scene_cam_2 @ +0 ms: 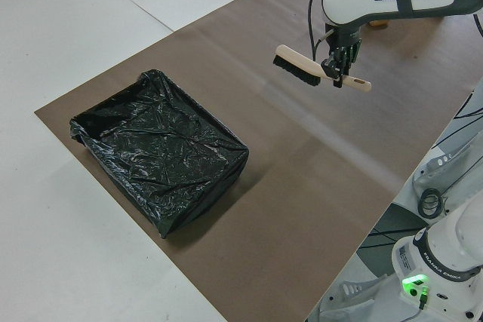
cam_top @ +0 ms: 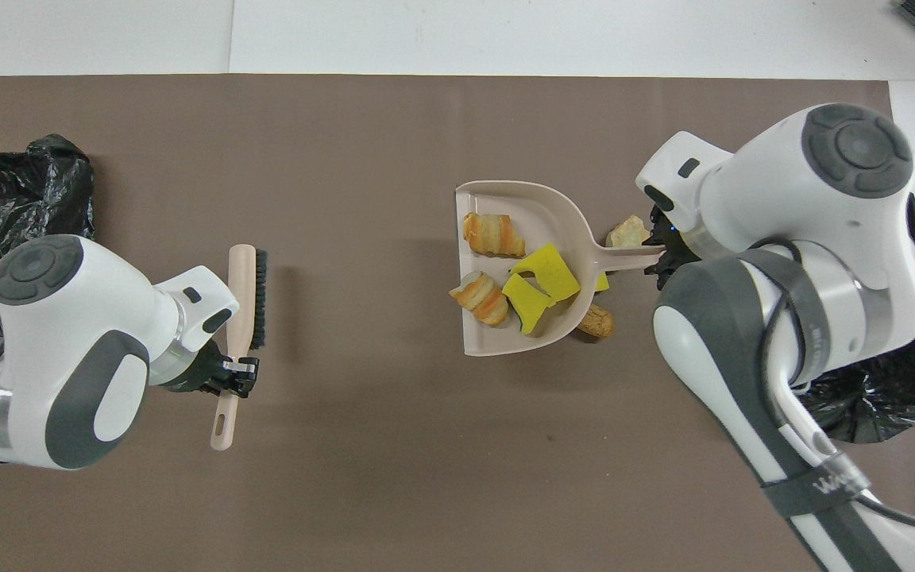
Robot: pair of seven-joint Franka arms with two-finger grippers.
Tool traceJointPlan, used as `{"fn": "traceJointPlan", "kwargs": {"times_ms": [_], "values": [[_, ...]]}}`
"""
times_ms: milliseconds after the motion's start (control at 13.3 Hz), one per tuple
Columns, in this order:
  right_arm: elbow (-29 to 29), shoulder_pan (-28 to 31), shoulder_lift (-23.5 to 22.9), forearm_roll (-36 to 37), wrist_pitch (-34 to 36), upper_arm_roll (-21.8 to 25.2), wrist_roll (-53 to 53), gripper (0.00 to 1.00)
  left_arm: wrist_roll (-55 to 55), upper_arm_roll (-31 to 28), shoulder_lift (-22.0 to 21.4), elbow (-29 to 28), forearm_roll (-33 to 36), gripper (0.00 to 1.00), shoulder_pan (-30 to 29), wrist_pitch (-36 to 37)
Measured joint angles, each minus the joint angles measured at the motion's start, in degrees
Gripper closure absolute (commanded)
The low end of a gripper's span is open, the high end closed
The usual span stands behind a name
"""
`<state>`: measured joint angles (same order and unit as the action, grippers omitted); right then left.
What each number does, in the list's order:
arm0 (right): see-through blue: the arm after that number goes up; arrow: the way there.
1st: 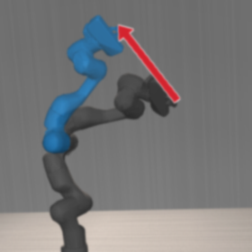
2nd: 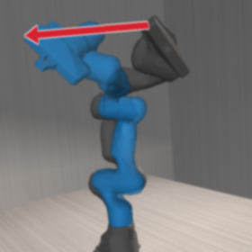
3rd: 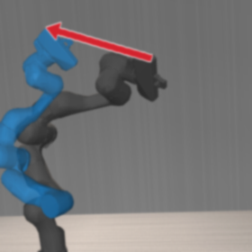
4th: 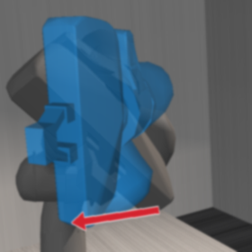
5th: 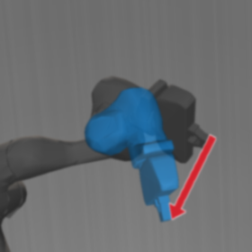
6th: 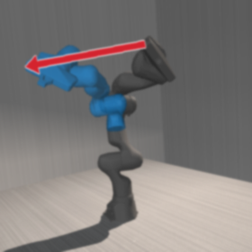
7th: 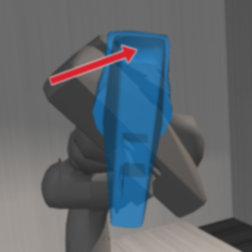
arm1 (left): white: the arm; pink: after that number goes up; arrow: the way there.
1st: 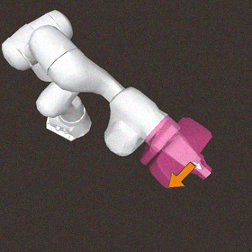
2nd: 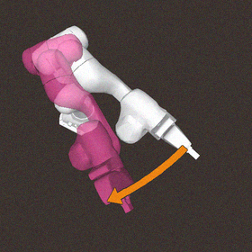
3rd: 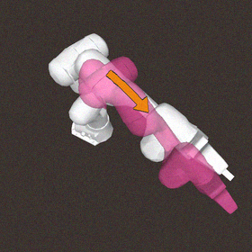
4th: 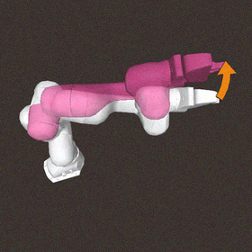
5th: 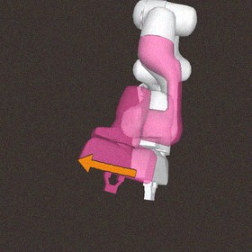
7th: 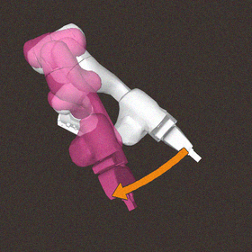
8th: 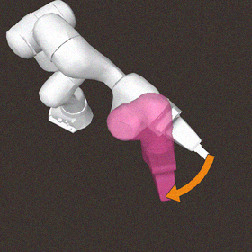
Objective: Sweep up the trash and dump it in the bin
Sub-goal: 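Carry the loaded dustpan over the nearer bin with the right gripper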
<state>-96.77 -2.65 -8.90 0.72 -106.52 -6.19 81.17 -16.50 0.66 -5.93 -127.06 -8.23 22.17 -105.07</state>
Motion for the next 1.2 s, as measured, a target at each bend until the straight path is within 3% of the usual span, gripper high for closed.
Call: {"fn": "traceJointPlan", "kwargs": {"times_ms": [301, 602, 1203], "values": [[1.9, 8.4, 0.0, 0.0, 3.6, 0.2, 6.7, 1.00, -12.8, 0.7, -2.4, -1.7, -2.7, 1.00, 12.6, -1.4], [2.2, 17.3, 0.0, 0.0, 3.6, 0.4, 17.8, 1.00, -23.3, 0.9, -2.4, -6.4, -6.0, 1.00, 25.0, -11.4], [2.6, 28.9, 0.0, 3.1, 3.1, 1.4, 31.3, 1.00, -24.8, 0.6, -1.3, -10.2, -7.7, 1.00, 28.4, -17.5]]}}
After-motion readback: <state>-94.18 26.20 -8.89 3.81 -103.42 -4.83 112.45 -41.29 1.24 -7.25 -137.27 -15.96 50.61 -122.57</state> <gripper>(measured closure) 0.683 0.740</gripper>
